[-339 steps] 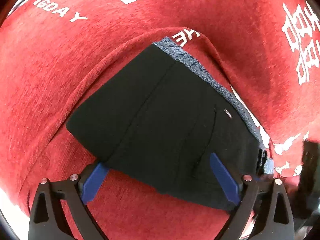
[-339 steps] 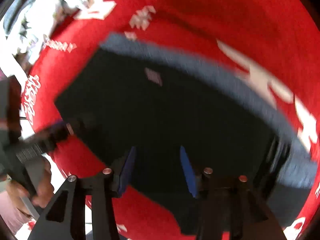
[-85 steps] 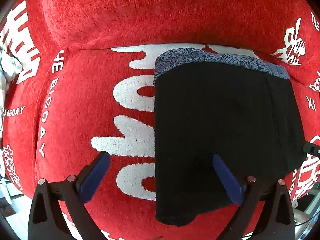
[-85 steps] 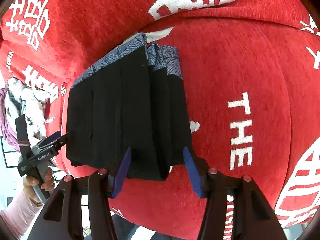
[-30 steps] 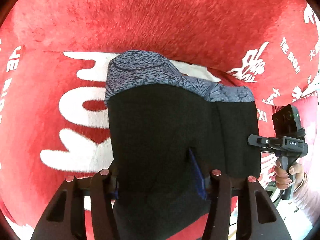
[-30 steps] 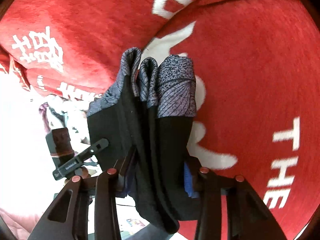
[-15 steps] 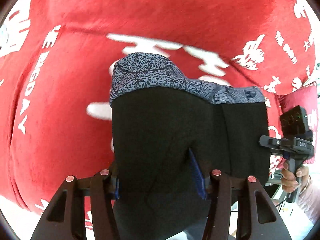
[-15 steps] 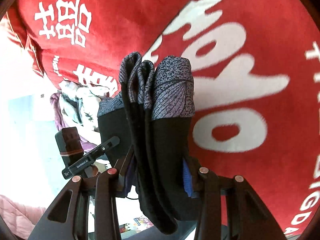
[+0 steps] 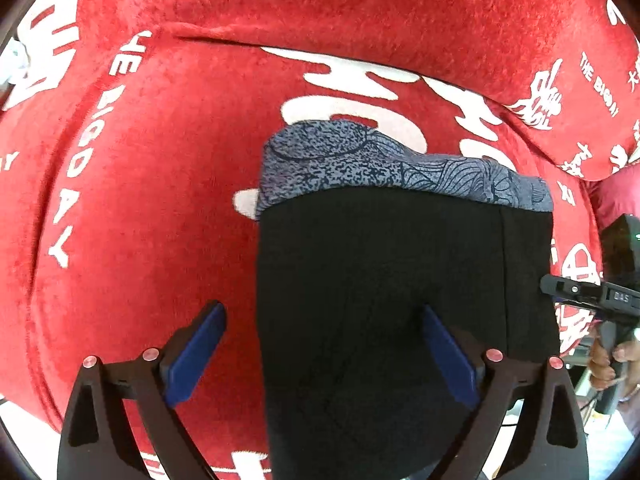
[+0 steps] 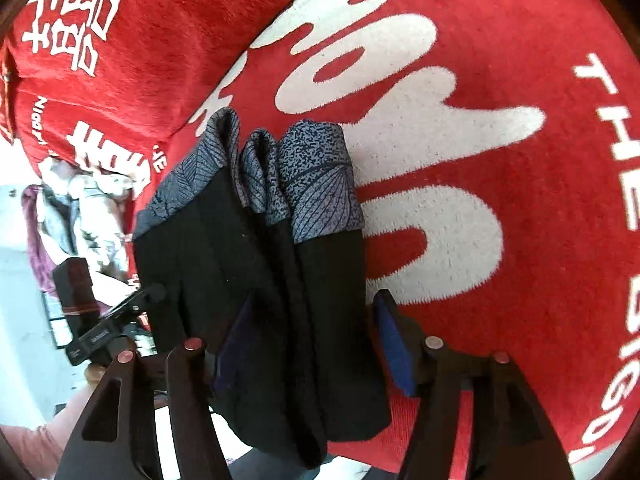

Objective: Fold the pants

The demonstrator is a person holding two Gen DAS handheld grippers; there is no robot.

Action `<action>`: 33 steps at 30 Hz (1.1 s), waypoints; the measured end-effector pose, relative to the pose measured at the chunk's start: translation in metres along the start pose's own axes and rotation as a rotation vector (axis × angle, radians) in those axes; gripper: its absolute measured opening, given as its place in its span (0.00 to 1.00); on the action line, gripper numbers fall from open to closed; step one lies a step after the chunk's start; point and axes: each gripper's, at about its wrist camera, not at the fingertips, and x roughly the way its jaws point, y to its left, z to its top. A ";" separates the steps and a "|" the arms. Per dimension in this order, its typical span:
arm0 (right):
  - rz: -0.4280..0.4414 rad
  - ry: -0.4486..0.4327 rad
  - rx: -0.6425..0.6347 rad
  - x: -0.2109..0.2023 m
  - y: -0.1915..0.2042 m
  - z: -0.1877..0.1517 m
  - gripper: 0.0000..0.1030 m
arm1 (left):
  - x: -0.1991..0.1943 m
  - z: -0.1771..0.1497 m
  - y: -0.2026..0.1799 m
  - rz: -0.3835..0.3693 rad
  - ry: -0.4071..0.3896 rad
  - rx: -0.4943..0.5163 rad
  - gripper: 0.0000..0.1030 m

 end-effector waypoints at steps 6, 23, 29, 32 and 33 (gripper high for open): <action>-0.106 0.011 -0.006 -0.019 0.012 -0.013 0.64 | -0.021 -0.018 -0.005 0.086 0.028 0.015 0.95; -0.214 -0.060 -0.022 -0.093 0.084 -0.086 0.72 | -0.122 -0.062 -0.071 0.203 -0.019 0.052 0.99; -0.232 -0.088 -0.027 -0.118 0.118 -0.099 0.81 | -0.136 -0.064 -0.079 0.260 0.009 0.025 0.99; -0.311 -0.105 -0.078 -0.123 0.138 -0.102 0.82 | -0.142 -0.067 -0.080 0.294 0.017 0.013 0.99; -0.341 -0.111 -0.100 -0.124 0.145 -0.105 0.82 | -0.144 -0.068 -0.080 0.302 0.015 0.011 0.99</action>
